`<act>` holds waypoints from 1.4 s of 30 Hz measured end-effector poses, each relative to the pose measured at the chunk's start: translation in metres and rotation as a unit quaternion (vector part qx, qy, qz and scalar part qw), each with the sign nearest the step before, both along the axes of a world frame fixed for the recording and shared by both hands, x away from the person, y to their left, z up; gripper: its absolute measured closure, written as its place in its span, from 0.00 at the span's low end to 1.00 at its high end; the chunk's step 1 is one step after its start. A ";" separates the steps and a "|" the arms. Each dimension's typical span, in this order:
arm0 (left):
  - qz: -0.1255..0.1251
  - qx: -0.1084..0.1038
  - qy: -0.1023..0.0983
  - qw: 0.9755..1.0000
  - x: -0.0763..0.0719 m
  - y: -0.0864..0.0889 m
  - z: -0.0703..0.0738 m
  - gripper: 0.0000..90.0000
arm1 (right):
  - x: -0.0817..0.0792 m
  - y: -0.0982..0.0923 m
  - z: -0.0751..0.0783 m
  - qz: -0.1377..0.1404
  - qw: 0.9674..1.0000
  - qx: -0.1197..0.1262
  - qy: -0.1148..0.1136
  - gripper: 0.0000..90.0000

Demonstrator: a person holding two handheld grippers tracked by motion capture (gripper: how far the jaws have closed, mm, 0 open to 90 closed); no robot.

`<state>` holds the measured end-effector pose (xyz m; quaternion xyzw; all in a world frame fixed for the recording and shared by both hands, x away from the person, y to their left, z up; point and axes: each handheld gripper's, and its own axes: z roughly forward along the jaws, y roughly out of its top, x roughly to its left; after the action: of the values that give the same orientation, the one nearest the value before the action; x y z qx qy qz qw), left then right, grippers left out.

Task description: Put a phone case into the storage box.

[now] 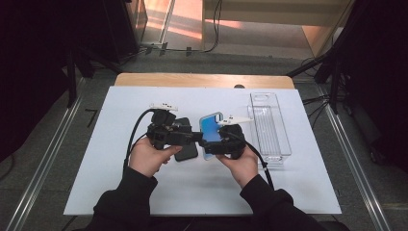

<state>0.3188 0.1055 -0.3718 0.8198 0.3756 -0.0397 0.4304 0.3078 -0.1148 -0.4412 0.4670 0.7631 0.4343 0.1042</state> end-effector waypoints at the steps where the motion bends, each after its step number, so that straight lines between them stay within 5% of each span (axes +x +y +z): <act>1: -0.005 0.004 -0.003 1.000 0.000 0.001 -0.001 0.41 | 0.000 -0.002 0.000 0.003 1.000 0.001 0.001 0.17; 9: -0.047 -0.001 -0.005 0.999 -0.001 0.011 -0.010 0.37 | 0.003 -0.012 0.002 0.031 0.999 0.013 0.000 0.17; 19: -0.082 0.015 -0.037 0.996 -0.007 0.015 -0.025 0.37 | 0.004 -0.026 0.009 0.064 0.998 0.019 -0.007 0.17; 31: -0.091 0.015 -0.047 0.995 -0.014 0.034 -0.049 0.37 | 0.002 -0.037 0.016 0.087 0.996 0.023 -0.015 0.17; 42: -0.081 0.014 -0.040 0.996 -0.023 0.055 -0.066 0.35 | 0.004 -0.049 0.020 0.092 0.995 0.026 -0.021 0.17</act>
<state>0.2957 0.1609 -0.4374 0.8544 0.2908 -0.0369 0.4291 0.3113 -0.1636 -0.4212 0.3883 0.7887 0.4718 0.0677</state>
